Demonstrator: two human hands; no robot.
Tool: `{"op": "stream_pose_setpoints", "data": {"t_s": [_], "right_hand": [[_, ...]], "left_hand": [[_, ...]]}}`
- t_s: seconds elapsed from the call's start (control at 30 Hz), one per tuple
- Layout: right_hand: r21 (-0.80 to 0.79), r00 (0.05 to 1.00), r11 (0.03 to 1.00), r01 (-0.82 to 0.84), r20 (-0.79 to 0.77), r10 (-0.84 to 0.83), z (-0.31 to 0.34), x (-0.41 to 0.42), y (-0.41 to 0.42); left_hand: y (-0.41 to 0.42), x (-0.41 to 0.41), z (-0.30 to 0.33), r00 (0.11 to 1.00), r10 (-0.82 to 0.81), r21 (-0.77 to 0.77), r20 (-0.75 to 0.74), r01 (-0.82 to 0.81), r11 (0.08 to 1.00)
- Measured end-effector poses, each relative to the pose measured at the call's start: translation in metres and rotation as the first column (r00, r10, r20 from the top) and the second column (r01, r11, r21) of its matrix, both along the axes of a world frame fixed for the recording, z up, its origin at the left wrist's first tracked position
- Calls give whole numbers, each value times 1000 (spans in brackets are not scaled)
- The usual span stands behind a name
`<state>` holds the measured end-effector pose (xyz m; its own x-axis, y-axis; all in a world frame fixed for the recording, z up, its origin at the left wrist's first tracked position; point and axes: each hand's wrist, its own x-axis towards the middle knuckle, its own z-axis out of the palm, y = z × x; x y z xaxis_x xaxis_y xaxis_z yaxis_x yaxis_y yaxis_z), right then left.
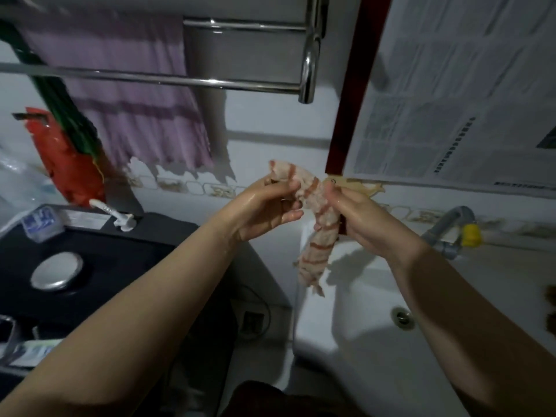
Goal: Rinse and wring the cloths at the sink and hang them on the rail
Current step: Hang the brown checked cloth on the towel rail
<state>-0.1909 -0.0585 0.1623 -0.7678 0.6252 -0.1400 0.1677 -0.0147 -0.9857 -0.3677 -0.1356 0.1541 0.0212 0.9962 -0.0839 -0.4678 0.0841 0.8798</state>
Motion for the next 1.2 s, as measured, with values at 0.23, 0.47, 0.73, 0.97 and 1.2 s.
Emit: {"op": "stream_pose_setpoints", "data": {"t_s": [0.23, 0.47, 0.73, 0.97, 1.2], "right_hand": [[485, 981, 874, 41, 145, -126, 22, -19, -2], [286, 990, 947, 143, -31, -140, 39, -32, -6], [-107, 912, 965, 239, -315, -261, 65, -47, 1], [858, 791, 481, -181, 417, -447, 90, -54, 0], [601, 895, 799, 26, 343, -287, 113, -63, -13]], "left_hand": [[-7, -40, 46, 556, 54, 64, -829, -2, 998], [-13, -63, 69, 606, 167, 107, -778, -134, 985], [-16, -79, 102, 297, 272, 192, -915, -272, 943], [-32, -98, 137, -203, -219, -219, -955, -22, 976], [-26, -103, 137, -344, 49, 152, -938, -278, 948]]}}
